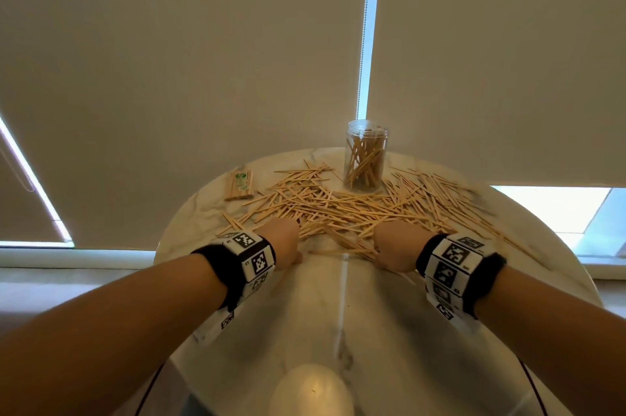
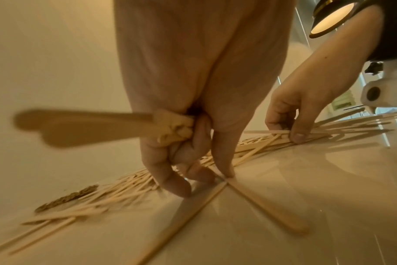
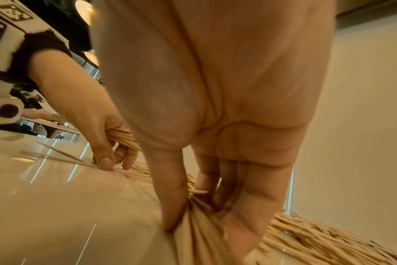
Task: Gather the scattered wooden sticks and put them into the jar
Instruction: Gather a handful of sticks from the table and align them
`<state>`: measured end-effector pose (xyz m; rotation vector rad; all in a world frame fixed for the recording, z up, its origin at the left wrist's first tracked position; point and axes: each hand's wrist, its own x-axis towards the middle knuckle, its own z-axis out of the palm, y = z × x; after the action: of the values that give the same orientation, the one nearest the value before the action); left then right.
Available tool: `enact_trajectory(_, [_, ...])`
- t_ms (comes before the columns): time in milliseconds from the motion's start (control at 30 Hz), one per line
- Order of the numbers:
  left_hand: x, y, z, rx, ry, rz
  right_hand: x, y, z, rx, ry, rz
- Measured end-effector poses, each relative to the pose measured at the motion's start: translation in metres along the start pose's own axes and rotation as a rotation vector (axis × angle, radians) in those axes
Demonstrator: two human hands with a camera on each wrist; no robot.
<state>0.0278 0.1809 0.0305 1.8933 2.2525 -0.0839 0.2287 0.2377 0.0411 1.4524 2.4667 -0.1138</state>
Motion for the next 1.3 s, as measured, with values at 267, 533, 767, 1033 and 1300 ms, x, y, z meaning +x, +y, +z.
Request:
enact_trajectory(267, [0.002,0.011,0.003,0.118,-0.032,0.047,-0.012,0.012,-0.008,0.048,-0.026,0.020])
enact_trajectory(533, [0.000,0.004,-0.007,-0.346,0.117,0.028,-0.026,0.032,-0.025,0.337,0.018,0.101])
enact_trajectory(767, [0.004,0.028,-0.023,-1.028,0.281,-0.084,-0.029,0.032,-0.033,0.881,0.185,0.111])
enact_trajectory(1033, [0.008,0.059,-0.017,-1.234,0.175,0.003,-0.026,-0.001,-0.029,1.112,0.312,-0.008])
enact_trajectory(1300, [0.006,0.066,-0.021,-1.178,0.302,0.116,-0.020,-0.023,-0.020,1.015,0.356,-0.174])
